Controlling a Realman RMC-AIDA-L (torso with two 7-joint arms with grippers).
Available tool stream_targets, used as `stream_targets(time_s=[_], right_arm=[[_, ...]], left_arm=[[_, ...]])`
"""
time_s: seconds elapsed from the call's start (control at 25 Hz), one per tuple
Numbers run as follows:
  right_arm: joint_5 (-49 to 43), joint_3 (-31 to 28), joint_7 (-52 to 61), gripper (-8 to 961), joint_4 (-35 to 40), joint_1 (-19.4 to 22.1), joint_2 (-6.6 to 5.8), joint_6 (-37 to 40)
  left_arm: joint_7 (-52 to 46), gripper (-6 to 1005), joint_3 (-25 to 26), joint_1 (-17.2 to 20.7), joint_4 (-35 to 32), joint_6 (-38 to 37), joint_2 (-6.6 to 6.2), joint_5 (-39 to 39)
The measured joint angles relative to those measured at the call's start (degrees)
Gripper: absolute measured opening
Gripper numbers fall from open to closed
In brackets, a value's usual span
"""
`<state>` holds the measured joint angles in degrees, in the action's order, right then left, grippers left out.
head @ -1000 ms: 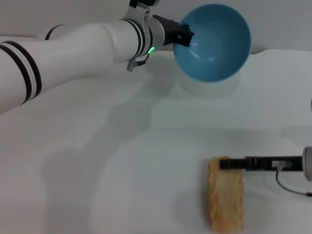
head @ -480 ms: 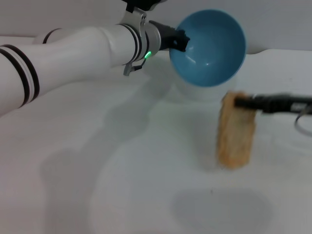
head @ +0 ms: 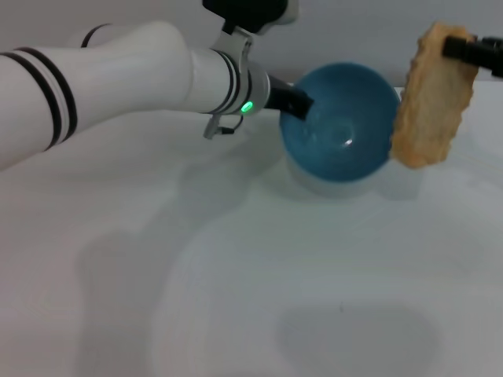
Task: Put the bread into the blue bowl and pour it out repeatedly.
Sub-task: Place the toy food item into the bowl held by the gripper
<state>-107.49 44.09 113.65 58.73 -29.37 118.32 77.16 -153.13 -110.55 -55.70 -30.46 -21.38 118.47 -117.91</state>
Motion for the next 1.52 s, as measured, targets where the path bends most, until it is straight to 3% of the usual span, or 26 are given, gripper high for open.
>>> stream_targets(time_s=[0.24, 0.56, 0.92, 1.28, 1.48, 1.52], right_arm=[[0.2, 1.2, -0.4, 226, -1.6, -1.8, -0.01, -4.1], [0.1, 3.0, -5.6, 168, -13.9, -6.6, 0.09, -6.9], [0.0, 5.3, -6.9, 152, -16.7, -6.2, 0.09, -8.6], [2.1, 4.5, -7.0, 353, -16.0, -4.8, 0.14, -8.4], [7.0, 4.4, -7.0, 489, -8.4, 0.1, 0.17, -6.8], [9.9, 3.4, -7.0, 516, -5.1, 2.9, 0.14, -6.0]], left_arm=[[-1.5, -1, -2.2, 1.2, -5.0, -5.4, 0.49, 0.2], [-1.4, 0, -3.8, 1.9, -7.9, -6.6, 0.44, 0.4], [-1.0, 0, -3.8, 2.5, -7.4, -5.9, 0.34, 0.4], [-0.9, 0, -3.7, 3.2, -7.3, -4.6, 0.19, 0.4], [-0.9, 0, -3.5, 2.9, -6.2, -3.2, 0.16, 0.4], [-0.9, 0, -3.5, 2.8, -6.0, -2.6, 0.16, 0.4]])
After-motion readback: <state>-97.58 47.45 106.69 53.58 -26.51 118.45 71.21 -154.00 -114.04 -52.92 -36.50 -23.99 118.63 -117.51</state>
